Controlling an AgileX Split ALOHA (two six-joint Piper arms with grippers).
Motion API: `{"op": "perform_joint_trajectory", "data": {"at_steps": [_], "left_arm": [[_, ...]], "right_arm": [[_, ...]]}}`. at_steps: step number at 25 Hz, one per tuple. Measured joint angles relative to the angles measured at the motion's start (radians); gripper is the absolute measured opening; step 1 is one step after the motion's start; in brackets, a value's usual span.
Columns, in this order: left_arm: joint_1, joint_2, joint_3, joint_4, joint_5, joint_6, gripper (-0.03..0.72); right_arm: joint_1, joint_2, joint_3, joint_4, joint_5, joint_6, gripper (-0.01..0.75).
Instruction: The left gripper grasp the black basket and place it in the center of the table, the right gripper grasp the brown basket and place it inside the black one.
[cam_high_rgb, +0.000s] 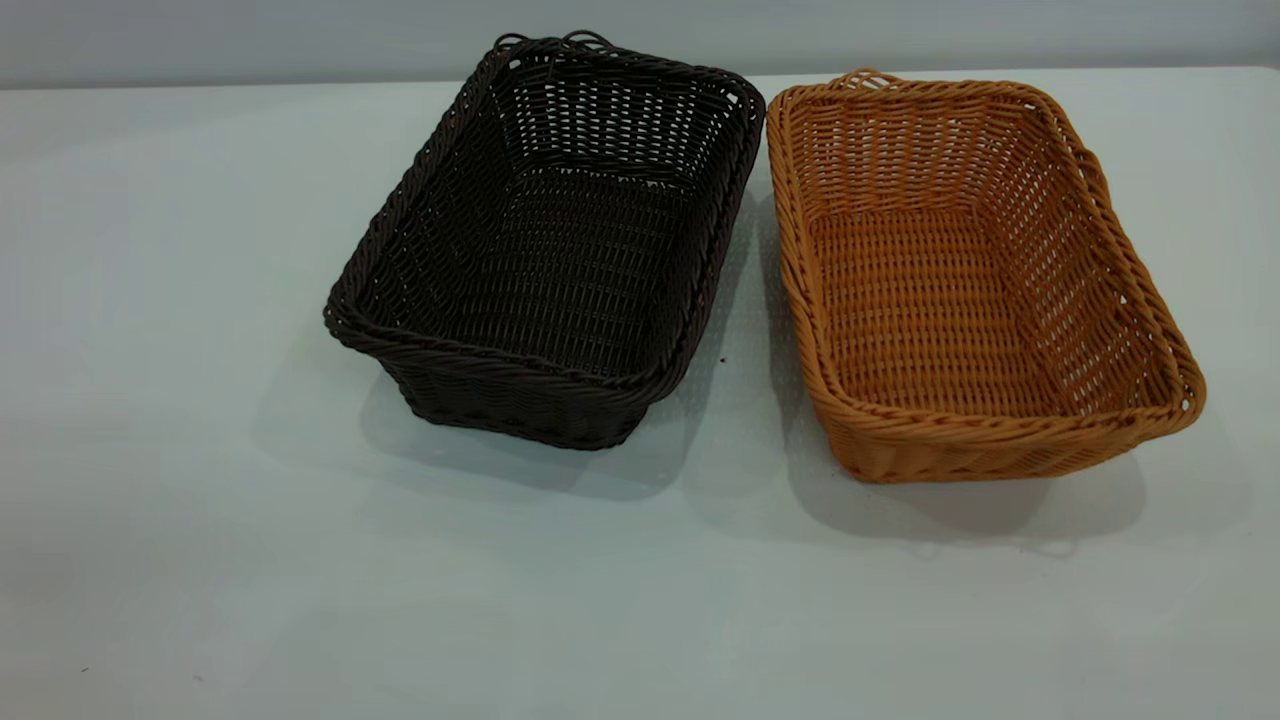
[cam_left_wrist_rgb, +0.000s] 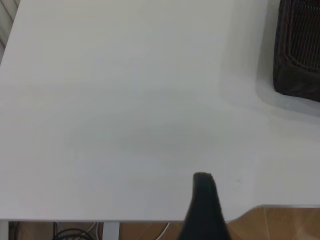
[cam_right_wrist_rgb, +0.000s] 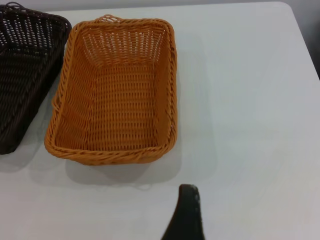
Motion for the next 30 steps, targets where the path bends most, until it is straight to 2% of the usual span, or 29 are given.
{"op": "perform_joint_trajectory", "data": {"at_steps": [12,16,20,30], "left_arm": [[0.000,0.001,0.000,0.000,0.000,0.002,0.505],[0.000,0.112,-0.034,0.000,-0.010,0.001,0.505],[0.000,0.354,-0.109,-0.007,-0.090,0.001,0.505],[0.000,1.014,-0.295,-0.017,-0.413,0.120,0.505]], "right_arm": [[0.000,0.000,0.000,0.003,0.000,0.000,0.584],[0.000,0.000,-0.013,0.003,-0.004,0.073,0.584],[0.000,0.043,-0.056,0.003,-0.009,0.102,0.584],[0.014,0.151,-0.062,-0.001,-0.041,0.129,0.584]]}}
